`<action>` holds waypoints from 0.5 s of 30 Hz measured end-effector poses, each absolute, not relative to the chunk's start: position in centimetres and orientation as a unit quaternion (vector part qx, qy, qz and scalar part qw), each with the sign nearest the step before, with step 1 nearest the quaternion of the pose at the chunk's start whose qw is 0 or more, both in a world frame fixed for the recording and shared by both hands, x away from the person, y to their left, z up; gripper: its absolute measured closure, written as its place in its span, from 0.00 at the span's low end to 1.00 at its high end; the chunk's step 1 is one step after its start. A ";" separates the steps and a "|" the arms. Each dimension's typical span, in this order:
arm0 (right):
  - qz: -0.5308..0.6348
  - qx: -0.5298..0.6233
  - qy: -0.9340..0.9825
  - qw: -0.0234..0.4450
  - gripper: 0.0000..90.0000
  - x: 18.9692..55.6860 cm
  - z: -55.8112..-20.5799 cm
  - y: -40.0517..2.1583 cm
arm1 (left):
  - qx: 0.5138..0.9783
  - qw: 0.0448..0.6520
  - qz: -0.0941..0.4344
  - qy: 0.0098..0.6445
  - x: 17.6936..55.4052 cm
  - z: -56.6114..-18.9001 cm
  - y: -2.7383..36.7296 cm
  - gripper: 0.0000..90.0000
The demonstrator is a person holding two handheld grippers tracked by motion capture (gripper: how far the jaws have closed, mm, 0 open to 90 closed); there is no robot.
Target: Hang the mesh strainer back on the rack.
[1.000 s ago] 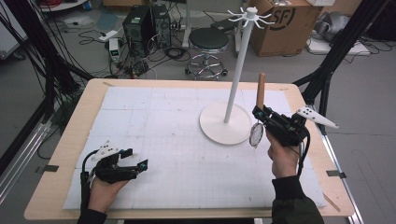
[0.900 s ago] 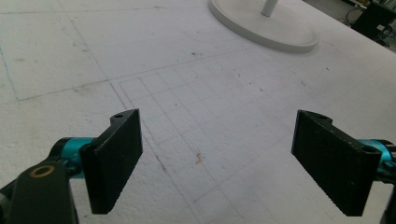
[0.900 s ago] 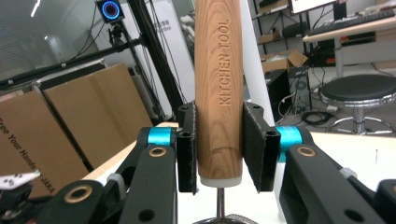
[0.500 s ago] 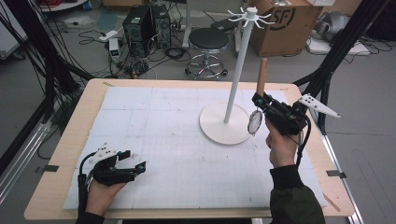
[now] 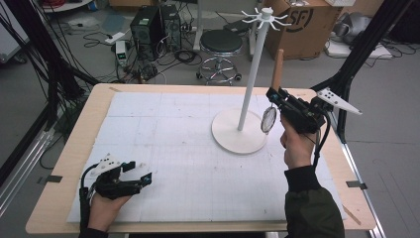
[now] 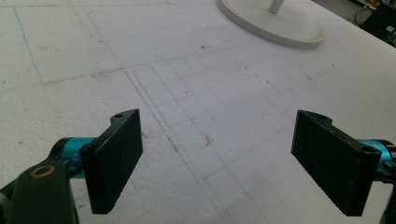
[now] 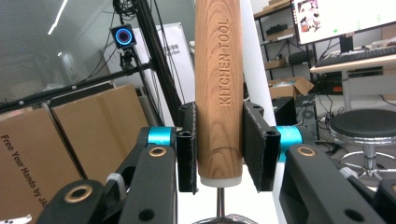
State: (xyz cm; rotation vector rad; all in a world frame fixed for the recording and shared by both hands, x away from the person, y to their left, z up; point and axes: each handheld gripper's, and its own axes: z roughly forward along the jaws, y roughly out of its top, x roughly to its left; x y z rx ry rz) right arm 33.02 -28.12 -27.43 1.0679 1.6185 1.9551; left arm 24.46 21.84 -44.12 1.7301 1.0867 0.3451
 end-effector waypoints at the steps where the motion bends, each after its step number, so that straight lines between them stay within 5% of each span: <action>1: 0.699 0.379 0.575 0.193 0.76 33.1 -27.3 -28.1 | 0.718 0.510 0.143 0.451 24.5 -44.1 21.9 0.19; 15: 0.708 0.371 0.568 0.196 0.76 34.2 -25.3 -28.0 | 0.714 0.510 0.143 0.457 24.5 -44.3 22.2 0.19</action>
